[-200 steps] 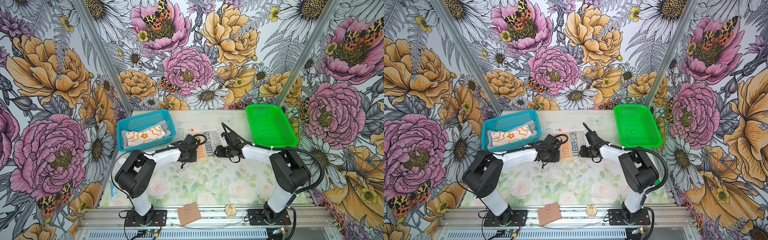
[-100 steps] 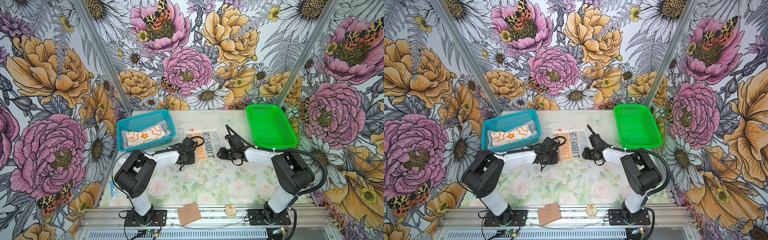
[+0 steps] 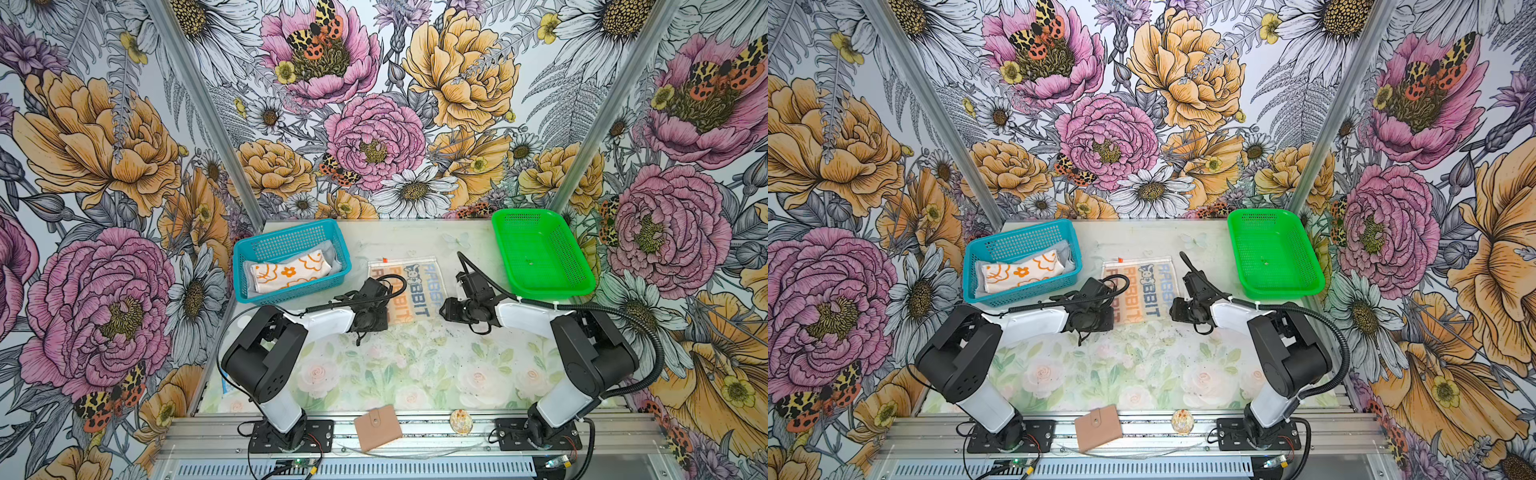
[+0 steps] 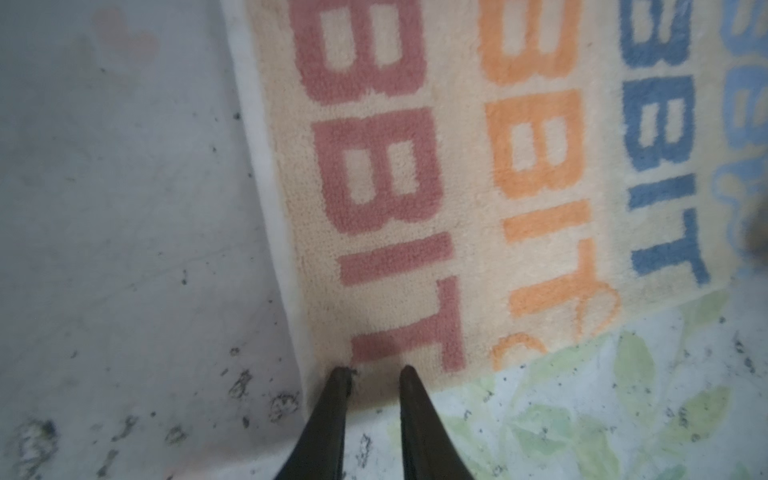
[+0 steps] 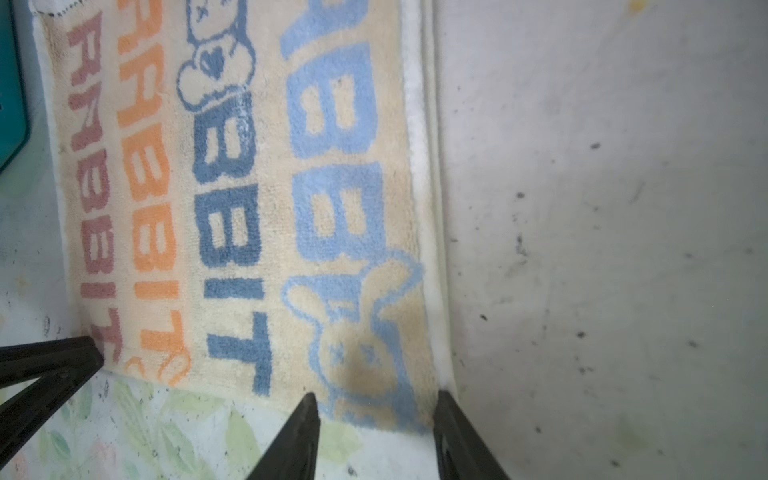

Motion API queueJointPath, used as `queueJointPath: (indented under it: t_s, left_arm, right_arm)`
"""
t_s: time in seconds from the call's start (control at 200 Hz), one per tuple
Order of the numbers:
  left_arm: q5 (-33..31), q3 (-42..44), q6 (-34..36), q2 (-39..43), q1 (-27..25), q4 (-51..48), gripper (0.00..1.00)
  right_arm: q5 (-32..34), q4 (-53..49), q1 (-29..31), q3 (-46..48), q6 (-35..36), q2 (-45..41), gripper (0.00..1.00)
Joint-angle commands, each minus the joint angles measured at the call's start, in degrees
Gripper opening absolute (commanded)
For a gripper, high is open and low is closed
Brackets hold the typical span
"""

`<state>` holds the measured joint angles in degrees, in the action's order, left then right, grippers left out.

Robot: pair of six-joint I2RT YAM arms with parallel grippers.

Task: Fold and stack the towels
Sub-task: 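Release the folded edge and move both grippers to the towel's near folded edge, then grasp the near folded edge corners with the left and right grippers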

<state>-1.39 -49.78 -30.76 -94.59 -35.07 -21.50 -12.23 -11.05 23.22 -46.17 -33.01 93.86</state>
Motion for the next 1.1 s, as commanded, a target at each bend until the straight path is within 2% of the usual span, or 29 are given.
queueJointPath:
  t_s: [0.0, 0.12, 0.19, 0.355, 0.71, 0.806, 1.031, 1.096]
  left_arm:
    - [1.02, 2.16, -1.12, 3.27, 0.12, -5.21, 0.28]
    - [1.12, 3.35, -2.48, 6.60, 0.05, -5.05, 0.39]
    - [1.26, 3.80, -2.80, 7.39, 0.19, -4.87, 0.42]
    - [5.07, 5.50, -4.16, 6.81, 2.28, -0.02, 0.42]
    - [8.23, 5.85, -6.19, 1.62, 5.27, 7.29, 0.42]
    - [8.54, 5.75, -6.39, 0.52, 5.08, 7.80, 0.37]
    - [8.70, 6.42, -6.76, 0.93, 4.95, 7.86, 0.06]
    - [8.45, 6.62, -6.77, 1.40, 5.01, 7.58, 0.01]
  right_arm:
    - [1.78, -3.34, -0.55, 1.61, 0.13, -1.56, 0.48]
    - [1.77, -3.24, -0.55, 2.01, 0.23, -1.42, 0.48]
    - [1.45, -3.11, -0.56, 1.96, 0.25, -0.95, 0.49]
    - [1.24, -3.14, -0.44, 2.11, -0.03, -1.26, 0.49]
    - [1.59, -3.28, -0.55, 3.88, -0.21, -3.59, 0.50]
    - [1.80, -3.24, -0.55, 4.25, -0.22, -3.82, 0.50]
    - [3.24, -3.18, -1.30, 4.42, -0.06, -3.96, 0.51]
    - [2.93, -3.20, -1.60, 3.85, 0.38, -3.27, 0.51]
